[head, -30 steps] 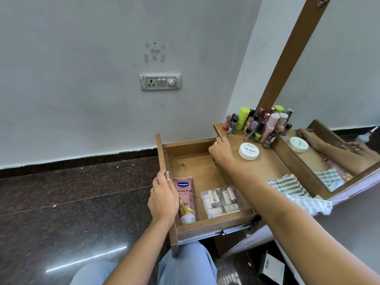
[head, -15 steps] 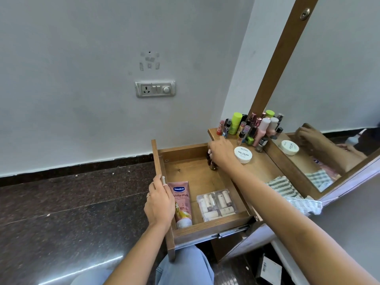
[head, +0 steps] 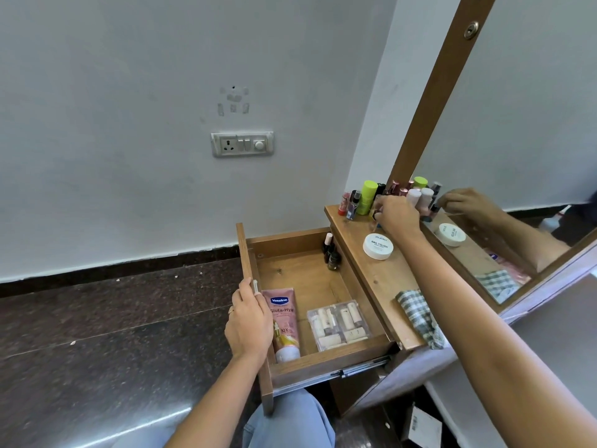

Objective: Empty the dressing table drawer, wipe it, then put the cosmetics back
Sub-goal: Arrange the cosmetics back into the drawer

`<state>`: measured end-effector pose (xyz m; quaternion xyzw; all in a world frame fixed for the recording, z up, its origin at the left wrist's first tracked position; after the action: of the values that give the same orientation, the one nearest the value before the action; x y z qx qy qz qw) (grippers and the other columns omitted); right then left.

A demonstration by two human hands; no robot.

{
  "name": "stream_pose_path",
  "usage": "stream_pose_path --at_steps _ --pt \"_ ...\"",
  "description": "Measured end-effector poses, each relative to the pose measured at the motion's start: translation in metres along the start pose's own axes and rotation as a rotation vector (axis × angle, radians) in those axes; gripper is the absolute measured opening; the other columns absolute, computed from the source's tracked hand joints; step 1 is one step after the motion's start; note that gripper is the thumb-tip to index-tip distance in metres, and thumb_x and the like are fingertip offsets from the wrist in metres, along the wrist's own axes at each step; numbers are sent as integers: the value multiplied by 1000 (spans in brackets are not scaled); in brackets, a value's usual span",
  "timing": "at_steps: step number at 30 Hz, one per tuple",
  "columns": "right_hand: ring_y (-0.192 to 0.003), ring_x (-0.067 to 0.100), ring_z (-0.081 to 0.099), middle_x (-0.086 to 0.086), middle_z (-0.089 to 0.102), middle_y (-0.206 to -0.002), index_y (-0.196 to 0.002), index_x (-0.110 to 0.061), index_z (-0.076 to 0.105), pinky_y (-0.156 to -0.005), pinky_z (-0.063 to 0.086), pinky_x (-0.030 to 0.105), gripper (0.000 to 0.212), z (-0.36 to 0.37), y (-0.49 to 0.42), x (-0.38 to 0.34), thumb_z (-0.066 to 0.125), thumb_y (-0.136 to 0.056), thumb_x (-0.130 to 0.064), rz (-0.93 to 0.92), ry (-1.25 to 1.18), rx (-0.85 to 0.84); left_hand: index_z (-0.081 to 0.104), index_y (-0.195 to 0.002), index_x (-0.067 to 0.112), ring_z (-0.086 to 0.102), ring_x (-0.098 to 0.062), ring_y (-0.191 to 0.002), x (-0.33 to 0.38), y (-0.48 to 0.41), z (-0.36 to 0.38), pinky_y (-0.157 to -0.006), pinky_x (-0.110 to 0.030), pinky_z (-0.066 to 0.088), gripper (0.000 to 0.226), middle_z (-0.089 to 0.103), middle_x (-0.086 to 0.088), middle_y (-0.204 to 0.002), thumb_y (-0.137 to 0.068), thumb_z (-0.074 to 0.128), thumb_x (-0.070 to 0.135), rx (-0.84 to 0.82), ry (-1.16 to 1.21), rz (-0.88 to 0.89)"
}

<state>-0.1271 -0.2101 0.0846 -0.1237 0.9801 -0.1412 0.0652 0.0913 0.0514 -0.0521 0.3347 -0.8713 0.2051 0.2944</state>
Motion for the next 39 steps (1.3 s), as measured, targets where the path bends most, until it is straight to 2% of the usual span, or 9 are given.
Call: stream_pose_path --at_steps 6,11,15,18,21,24,28,32,39 --pt "-95 31 60 11 66 -96 -95 -12 64 -63 42 32 15 9 -2 3 62 -80 -7 46 -71 -45 43 -133 18 66 -26 -89 -1 -1 0 -61 -40 56 35 59 -9 -124 -99 42 26 -2 2 -12" --pt "-91 33 61 14 67 -94 -93 -7 62 -64 41 33 16 7 0 -6 56 -79 -3 23 -106 -3 43 -133 18 66 -26 -90 -1 -1 -1 -62 -39 56 35 59 -9 -123 -99 41 26 1 11 -18" --pt "-90 32 63 12 69 -92 -97 -11 66 -68 47 33 21 -5 12 -37 57 -79 -7 -64 -181 61 43 -133 17 66 -25 -89 0 -1 -1 -61 -36 55 35 60 -9 -123 -99 41 26 1 14 -13" --pt "-90 29 62 8 69 -93 -96 -16 65 -69 47 33 18 0 31 -66 58 -80 -13 -168 -196 18 42 -135 17 65 -27 -93 0 0 -1 -63 -38 55 36 58 -10 -127 -100 40 25 -5 23 -19" --pt "-91 29 61 9 68 -97 -98 -15 64 -66 44 31 18 24 51 -89 57 -81 -14 -272 -79 -107 41 -135 18 65 -26 -93 0 0 -2 -63 -36 54 36 57 -9 -128 -100 39 26 -6 20 -25" --pt "-98 29 59 11 65 -104 -103 -12 62 -73 49 35 19 52 64 -96 53 -86 -11 -332 94 -220 41 -135 19 65 -27 -93 0 0 -2 -63 -37 54 36 57 -9 -128 -100 38 26 -10 12 -31" --pt "-109 25 55 10 65 -114 -126 -7 54 -78 46 33 34 82 74 -95 49 -92 -7 -399 364 -225 42 -135 18 65 -27 -94 0 0 -2 -63 -37 54 36 57 -9 -128 -100 38 27 -7 8 -30" --pt "-110 24 53 8 64 -118 -117 -12 60 -86 40 31 30 94 75 -94 43 -94 -5 -450 485 -230 41 -135 19 66 -25 -92 -1 -1 0 -61 -35 54 36 58 -9 -127 -100 39 28 -8 -2 -27" --pt "-106 23 55 5 67 -111 -110 -15 65 -85 38 32 28 97 77 -95 43 -95 -7 -505 595 -214 40 -135 20 66 -24 -91 -1 -2 0 -60 -34 56 36 58 -8 -126 -100 40 28 -7 -1 -30"
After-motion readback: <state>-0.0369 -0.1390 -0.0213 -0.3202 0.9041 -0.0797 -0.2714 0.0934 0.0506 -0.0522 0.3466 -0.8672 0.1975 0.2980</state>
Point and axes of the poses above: each hand's wrist, its own y-axis away from the middle knuckle, its own z-axis out of the palm, x = y × z, the point moved 5 cm from there along -y, towards the middle knuckle
